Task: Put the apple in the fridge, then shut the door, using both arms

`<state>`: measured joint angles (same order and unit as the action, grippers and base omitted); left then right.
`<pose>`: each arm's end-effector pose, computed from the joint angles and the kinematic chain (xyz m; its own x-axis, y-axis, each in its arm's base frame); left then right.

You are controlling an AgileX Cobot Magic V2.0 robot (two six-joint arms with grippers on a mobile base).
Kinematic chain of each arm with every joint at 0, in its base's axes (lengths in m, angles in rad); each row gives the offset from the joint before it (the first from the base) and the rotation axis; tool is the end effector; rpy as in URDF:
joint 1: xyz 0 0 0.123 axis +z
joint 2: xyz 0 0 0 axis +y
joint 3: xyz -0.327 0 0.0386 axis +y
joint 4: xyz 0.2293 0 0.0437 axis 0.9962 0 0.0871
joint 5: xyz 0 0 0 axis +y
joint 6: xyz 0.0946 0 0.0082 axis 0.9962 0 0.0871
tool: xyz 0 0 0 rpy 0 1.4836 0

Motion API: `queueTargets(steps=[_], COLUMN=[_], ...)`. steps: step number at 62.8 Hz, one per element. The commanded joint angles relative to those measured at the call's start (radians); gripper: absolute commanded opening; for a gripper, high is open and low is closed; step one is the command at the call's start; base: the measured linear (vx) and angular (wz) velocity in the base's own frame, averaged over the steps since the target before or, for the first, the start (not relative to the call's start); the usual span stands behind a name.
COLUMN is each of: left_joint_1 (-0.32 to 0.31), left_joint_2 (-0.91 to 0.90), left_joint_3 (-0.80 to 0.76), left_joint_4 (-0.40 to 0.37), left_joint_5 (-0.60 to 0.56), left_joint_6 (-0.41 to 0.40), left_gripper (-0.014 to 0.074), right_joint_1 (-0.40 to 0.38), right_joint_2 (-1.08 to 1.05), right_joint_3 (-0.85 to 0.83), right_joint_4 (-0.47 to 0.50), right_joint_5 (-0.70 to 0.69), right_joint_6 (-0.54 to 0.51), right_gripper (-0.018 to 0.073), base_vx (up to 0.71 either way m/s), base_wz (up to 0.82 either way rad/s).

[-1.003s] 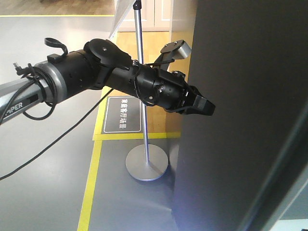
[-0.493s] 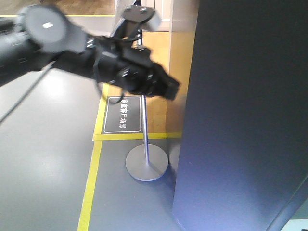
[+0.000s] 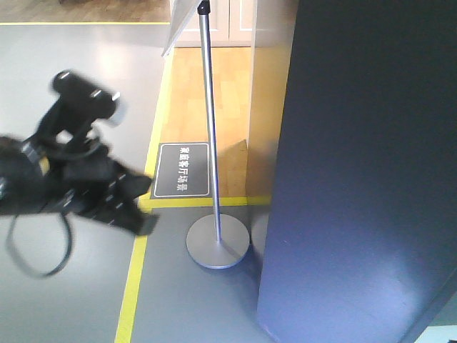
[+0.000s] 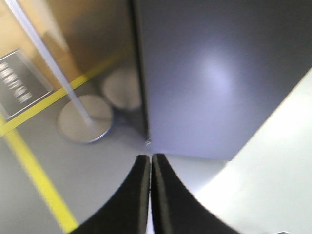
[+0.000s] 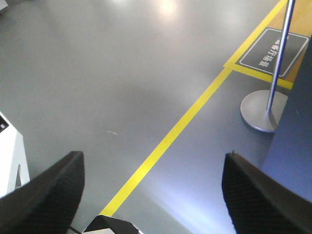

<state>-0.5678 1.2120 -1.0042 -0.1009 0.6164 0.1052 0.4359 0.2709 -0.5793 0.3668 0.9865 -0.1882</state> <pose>0.1867 -0.1257 0.3746 -0.5519 0.3790 -0.7428 0.5860 0.8100 -0.0221 -0.0326 0.0162 0.3108 -0.4936 -0.2082 -0.8444 -0.6228 0.7624 0.1761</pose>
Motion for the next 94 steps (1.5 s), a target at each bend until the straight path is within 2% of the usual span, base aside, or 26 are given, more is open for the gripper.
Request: queueTargets(steps=[1, 6, 10, 26, 35, 46, 52, 60, 68, 85, 94], left_joint_1=[0.002, 0.002, 0.002, 0.002, 0.002, 0.002, 0.002, 0.002, 0.002, 0.002, 0.002], left_joint_2=[-0.084, -0.128, -0.156, -0.183, -0.182, -0.182, -0.182, -0.182, -0.182, -0.182, -0.182], left_joint_3=[0.04, 0.093, 0.125, 0.144, 0.144, 0.144, 0.144, 0.144, 0.144, 0.144, 0.144], left_joint_4=[0.123, 0.188, 0.209, 0.248, 0.248, 0.248, 0.248, 0.248, 0.248, 0.248, 0.248], left_joint_5=[-0.066, -0.066, -0.066, -0.046, -0.035, -0.035, -0.035, -0.035, -0.035, -0.035, -0.035], left_joint_6=[-0.132, -0.205, -0.224, -0.224, -0.224, -0.224, -0.224, -0.224, -0.224, -0.224, -0.224], left_gripper=[-0.0006, -0.0006, -0.0006, -0.0006, -0.0006, -0.0006, -0.0006, -0.0006, -0.0006, -0.0006, -0.0006], right_joint_1=[-0.005, -0.005, -0.005, -0.005, -0.005, -0.005, -0.005, -0.014, -0.122, -0.399, -0.5], right_joint_2=[0.028, 0.057, 0.082, 0.218, 0.28, 0.395, 0.456, 0.527, 0.585, 0.696, 0.749], right_joint_3=[-0.022, -0.022, -0.022, -0.022, -0.022, -0.07, -0.114, -0.173, -0.228, -0.336, -0.366], right_joint_4=[-0.069, -0.168, -0.225, -0.367, -0.461, -0.701, -0.781, -0.812, -0.801, -0.61, -0.528], right_joint_5=[-0.061, -0.058, -0.05, -0.088, -0.181, -0.198, -0.197, -0.205, -0.266, -0.42, -0.511], right_joint_6=[0.105, 0.221, 0.278, 0.288, 0.308, 0.529, 0.554, 0.553, 0.543, 0.381, 0.333], right_gripper=[0.0508, 0.044, 0.037, -0.0017, -0.0011, -0.0006, -0.0005, -0.0004, -0.0004, -0.0004, -0.0003], base_vx=[0.0, 0.0, 0.0, 0.0, 0.0, 0.0, 0.0, 0.0, 0.0, 0.0, 0.0], base_wz=[0.0, 0.0, 0.0, 0.0, 0.0, 0.0, 0.0, 0.0, 0.0, 0.0, 0.0])
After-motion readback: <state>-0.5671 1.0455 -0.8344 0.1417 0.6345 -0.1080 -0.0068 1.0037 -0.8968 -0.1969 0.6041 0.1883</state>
